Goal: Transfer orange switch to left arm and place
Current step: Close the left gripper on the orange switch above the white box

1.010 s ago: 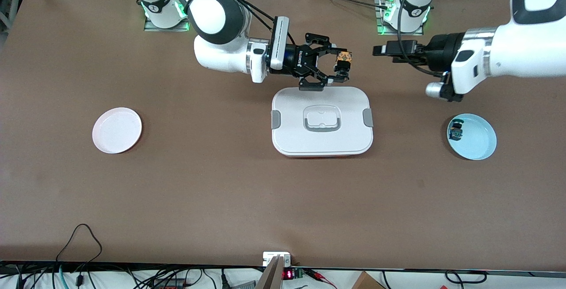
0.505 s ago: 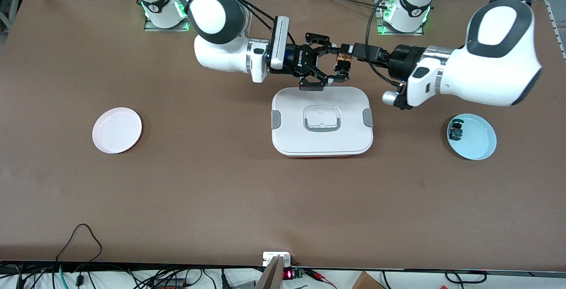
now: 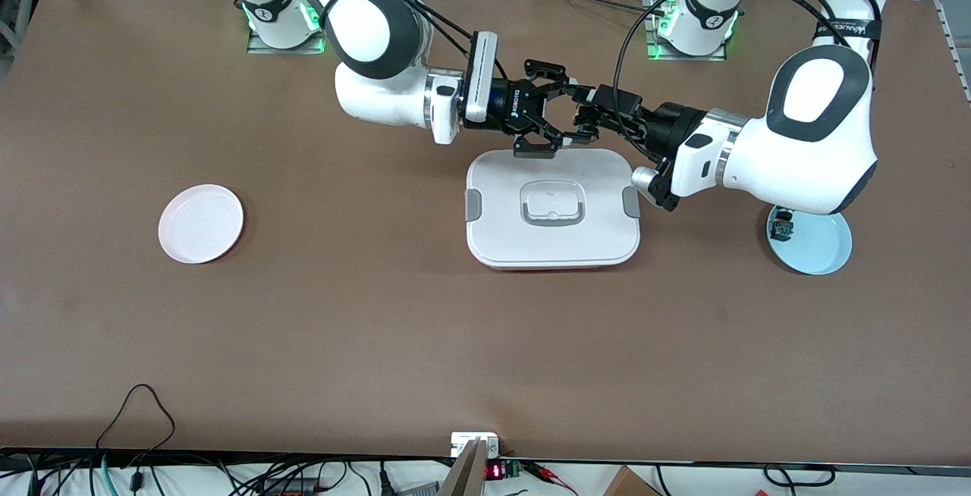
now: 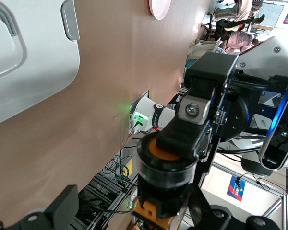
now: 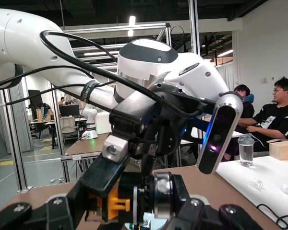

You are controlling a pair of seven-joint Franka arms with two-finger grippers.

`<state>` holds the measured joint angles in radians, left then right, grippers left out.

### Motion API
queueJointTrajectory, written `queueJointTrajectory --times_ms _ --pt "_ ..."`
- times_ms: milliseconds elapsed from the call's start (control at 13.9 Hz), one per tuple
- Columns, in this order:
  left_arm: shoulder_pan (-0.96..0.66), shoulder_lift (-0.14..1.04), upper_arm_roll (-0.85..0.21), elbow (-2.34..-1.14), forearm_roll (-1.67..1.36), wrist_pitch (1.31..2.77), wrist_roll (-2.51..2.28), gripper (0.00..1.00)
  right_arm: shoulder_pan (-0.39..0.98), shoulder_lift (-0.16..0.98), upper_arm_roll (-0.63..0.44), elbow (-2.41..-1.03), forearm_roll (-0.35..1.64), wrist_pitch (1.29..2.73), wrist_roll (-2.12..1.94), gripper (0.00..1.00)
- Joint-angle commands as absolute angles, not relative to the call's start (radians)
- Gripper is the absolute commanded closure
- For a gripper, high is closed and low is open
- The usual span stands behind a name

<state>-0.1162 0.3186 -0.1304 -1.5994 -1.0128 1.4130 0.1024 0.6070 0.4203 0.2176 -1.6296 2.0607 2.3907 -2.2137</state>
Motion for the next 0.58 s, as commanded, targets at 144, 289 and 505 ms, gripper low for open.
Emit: queueJointTrajectory --times_ms 144,289,505 --pt "-0.12 0.327 -0.129 -1.575 -1.037 1.413 0.1 0.0 0.617 0.422 0.218 -1.6 2.092 2.413 -2.249 0.99" --pt "-0.12 0.328 -0.129 -1.582 -1.055 1.411 0.144 0.0 0.617 0.422 0.218 -1.6 2.092 2.413 -2.247 0.99" --pt "-0.106 0.318 -0.127 -1.582 -1.084 1.423 0.175 0.0 0.617 0.422 0.218 -1.6 2.102 2.413 -2.249 0.99"
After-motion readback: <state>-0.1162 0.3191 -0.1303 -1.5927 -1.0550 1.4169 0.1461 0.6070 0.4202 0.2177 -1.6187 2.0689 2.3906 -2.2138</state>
